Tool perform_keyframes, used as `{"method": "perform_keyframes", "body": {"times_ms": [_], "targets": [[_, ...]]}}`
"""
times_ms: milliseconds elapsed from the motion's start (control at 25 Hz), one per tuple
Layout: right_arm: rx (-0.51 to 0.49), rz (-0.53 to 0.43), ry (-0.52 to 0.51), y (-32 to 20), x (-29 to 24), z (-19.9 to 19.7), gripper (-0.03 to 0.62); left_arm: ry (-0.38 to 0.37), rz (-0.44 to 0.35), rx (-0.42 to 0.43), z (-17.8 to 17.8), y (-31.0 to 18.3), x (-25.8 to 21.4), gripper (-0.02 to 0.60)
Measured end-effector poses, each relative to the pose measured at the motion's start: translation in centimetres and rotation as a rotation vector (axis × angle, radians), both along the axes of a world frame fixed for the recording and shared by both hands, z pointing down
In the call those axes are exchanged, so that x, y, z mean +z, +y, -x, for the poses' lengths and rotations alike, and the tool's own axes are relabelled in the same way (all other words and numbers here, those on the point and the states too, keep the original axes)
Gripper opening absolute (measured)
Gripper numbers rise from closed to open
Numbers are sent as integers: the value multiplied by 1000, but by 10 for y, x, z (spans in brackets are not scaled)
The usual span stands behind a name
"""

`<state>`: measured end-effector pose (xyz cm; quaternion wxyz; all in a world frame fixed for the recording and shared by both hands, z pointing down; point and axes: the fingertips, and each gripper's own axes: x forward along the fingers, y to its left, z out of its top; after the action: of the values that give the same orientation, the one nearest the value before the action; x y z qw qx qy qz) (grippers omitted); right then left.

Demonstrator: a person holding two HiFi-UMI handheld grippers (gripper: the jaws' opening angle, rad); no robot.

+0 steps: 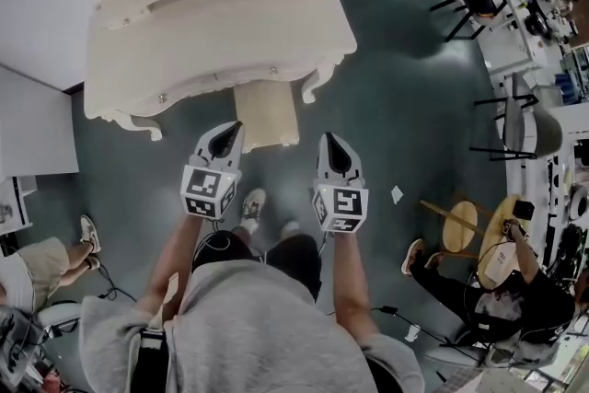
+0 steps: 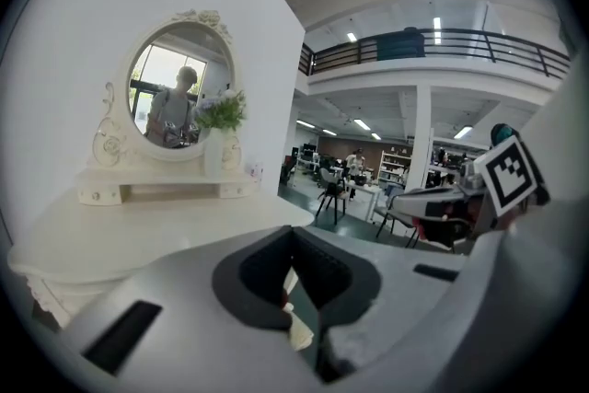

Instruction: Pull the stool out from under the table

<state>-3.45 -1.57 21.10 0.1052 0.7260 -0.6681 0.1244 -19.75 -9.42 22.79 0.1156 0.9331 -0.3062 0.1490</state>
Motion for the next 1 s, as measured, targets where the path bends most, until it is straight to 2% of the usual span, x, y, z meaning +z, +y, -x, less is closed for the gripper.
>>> {"method": "perform_keyframes", "body": {"times_ms": [480,1000], "targets": [[-114,70,-99,-72,94,-24,14,-59,80,-148,-8,-38,90,0],[-180,211,-161,-102,261,-31,14,-84,195,-251,-15,-56,251,0]]}}
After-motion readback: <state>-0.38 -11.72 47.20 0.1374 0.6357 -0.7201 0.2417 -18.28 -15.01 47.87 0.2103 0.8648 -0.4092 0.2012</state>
